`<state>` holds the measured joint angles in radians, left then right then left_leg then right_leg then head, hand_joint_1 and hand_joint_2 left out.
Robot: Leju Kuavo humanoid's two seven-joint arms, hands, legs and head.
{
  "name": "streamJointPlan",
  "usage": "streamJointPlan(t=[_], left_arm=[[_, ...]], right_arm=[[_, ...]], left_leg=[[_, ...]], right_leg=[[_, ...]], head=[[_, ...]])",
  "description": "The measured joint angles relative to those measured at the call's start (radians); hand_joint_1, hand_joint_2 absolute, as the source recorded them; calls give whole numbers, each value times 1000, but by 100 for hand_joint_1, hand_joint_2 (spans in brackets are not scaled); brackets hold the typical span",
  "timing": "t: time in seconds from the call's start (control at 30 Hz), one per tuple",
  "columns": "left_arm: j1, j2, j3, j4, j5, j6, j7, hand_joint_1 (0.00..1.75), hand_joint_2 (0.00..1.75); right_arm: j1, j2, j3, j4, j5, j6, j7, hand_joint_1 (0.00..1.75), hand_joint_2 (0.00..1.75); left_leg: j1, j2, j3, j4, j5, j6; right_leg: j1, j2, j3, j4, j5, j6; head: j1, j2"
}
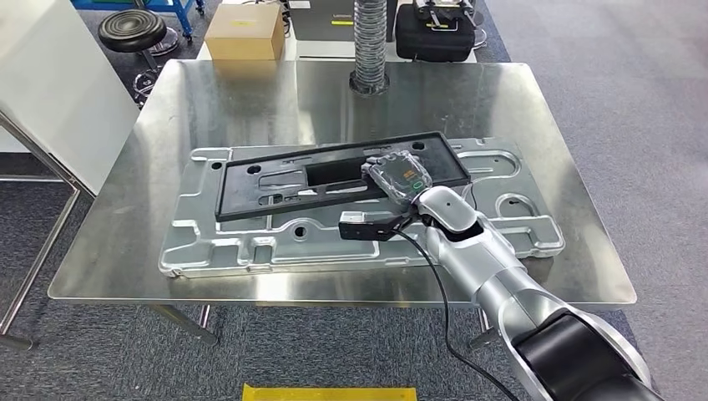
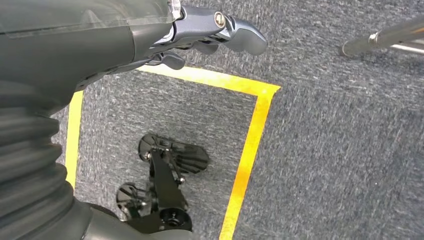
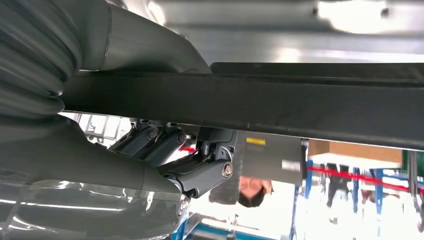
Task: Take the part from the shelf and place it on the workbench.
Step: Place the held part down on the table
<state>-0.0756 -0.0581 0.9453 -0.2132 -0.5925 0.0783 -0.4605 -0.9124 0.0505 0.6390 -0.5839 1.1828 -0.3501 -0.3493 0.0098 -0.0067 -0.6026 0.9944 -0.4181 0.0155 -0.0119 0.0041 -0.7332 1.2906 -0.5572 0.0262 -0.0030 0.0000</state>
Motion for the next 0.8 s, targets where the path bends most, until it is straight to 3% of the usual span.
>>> streamJointPlan(t=[0.07, 0.13, 0.3, 0.37, 0.43, 0.47, 0.5, 0.57, 0.63, 0.7, 0.8], left_arm=[[1, 0, 0, 0, -2, -1, -5, 0, 175], [0, -1, 0, 0, -2, -1, -9, 0, 175], [0, -1, 0, 0, -2, -1, -16, 0, 175], [0, -2, 0, 0, 0, -1, -16, 0, 175], [1, -2, 0, 0, 4, -1, -17, 0, 175], [1, -2, 1, 0, 6, -1, -17, 0, 175], [2, -2, 1, 0, 8, -1, -18, 0, 175], [3, -2, 2, 0, 11, -1, -20, 0, 175], [1, -2, 3, 0, 13, 1, -23, 0, 175], [0, -2, 3, 0, 15, 4, -25, 0, 175], [2, -3, 3, 0, 15, 5, -31, 0, 44]], right_arm=[[1, 7, 4, 10, -11, 0, 0, 175, 175], [-1, 18, 5, 21, -24, 0, -1, 175, 175], [7, 46, 6, 65, -49, 0, -1, 175, 175], [7, 59, 6, 82, -54, 2, 2, 175, 175], [12, 69, 6, 100, -56, 6, 7, 175, 175], [16, 73, 6, 109, -56, 8, 10, 131, 131], [19, 76, 6, 119, -57, 9, 14, 87, 87], [22, 83, 6, 134, -59, 10, 20, 0, 0], [20, 91, 6, 146, -62, 11, 22, 0, 0], [19, 95, 6, 155, -64, 11, 24, 0, 0], [16, 100, 6, 165, -67, 10, 23, 0, 0]], left_leg=[[1, -2, 4, 8, -9, -6], [-1, -2, 4, 16, -18, -16], [1, 1, -1, 33, -37, -42], [3, 1, -39, 119, -85, -50], [4, 1, -104, 250, -137, -56], [4, 1, -127, 291, -144, -57], [4, 1, -133, 294, -131, -57], [4, 1, -90, 190, -61, -53], [1, 0, -33, 69, -15, -45], [-3, -1, -14, 30, -15, -36], [2, 0, -8, 19, -10, -20]], right_leg=[[-4, -2, 46, -127, 81, -1], [-1, -4, 92, -241, 128, -7], [3, -1, 109, -274, 131, -36], [1, -2, 115, -280, 131, -46], [2, -2, 118, -280, 128, -51], [3, -2, 119, -279, 127, -52], [4, -1, 120, -278, 125, -52], [4, 1, 122, -273, 120, -49], [7, 4, 123, -267, 114, -42], [9, 5, 121, -266, 112, -33], [9, 5, 120, -259, 103, -17]], head=[[0, 0], [-1, 0], [-2, 0], [-5, 0], [-6, 0], [-6, 0], [-6, 0], [-6, 0], [-6, 0], [-5, 0], [-4, 0]])
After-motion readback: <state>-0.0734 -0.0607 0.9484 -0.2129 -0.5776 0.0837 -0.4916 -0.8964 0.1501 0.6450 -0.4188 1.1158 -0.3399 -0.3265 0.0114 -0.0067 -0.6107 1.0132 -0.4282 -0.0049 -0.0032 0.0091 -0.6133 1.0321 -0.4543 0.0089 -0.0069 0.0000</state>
